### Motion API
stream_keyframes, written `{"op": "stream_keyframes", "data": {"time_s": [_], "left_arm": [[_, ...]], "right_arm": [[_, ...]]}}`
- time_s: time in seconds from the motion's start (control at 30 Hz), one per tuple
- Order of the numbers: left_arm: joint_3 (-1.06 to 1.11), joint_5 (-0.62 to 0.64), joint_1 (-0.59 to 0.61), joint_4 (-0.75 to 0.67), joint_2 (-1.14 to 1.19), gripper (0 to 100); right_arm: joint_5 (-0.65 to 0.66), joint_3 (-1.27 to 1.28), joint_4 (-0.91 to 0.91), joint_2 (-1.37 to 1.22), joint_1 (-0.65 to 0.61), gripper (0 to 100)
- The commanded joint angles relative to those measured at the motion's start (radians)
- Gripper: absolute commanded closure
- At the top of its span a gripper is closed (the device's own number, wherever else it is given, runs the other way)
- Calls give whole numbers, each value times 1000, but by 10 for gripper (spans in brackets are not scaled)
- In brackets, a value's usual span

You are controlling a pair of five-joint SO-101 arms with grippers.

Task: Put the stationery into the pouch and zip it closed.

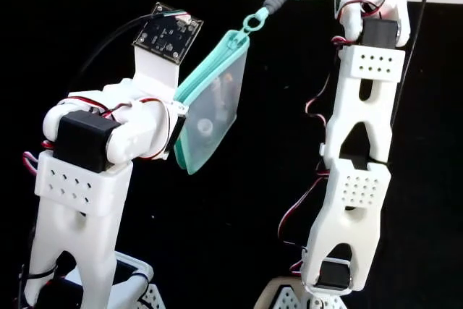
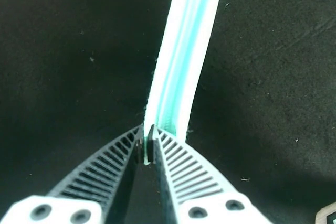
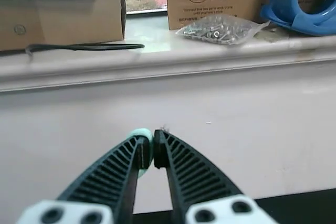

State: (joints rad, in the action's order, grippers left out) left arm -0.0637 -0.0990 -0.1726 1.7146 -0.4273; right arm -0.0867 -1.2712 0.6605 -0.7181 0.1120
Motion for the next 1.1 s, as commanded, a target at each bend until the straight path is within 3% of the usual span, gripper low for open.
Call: {"op": "stream_keyframes", "data": {"time_s": [0.0,0.3,0.4,0.53,0.83,1.07], "left_arm": [[50,-6,42,49,10,993],[50,-6,42,48,10,993],[50,-6,42,48,10,993],[50,-6,42,46,10,993],[-8,-3,42,44,8,993],[-160,-2,84,-17,18,993]], "right_arm": [[-3,-16,-42,-12,97,993],[-6,-16,-39,-54,7,991],[-6,-16,-8,-51,-16,930],[-6,-16,105,-48,-44,787],[-5,-18,361,-47,-110,784],[-5,-18,664,-47,-194,783]]}}
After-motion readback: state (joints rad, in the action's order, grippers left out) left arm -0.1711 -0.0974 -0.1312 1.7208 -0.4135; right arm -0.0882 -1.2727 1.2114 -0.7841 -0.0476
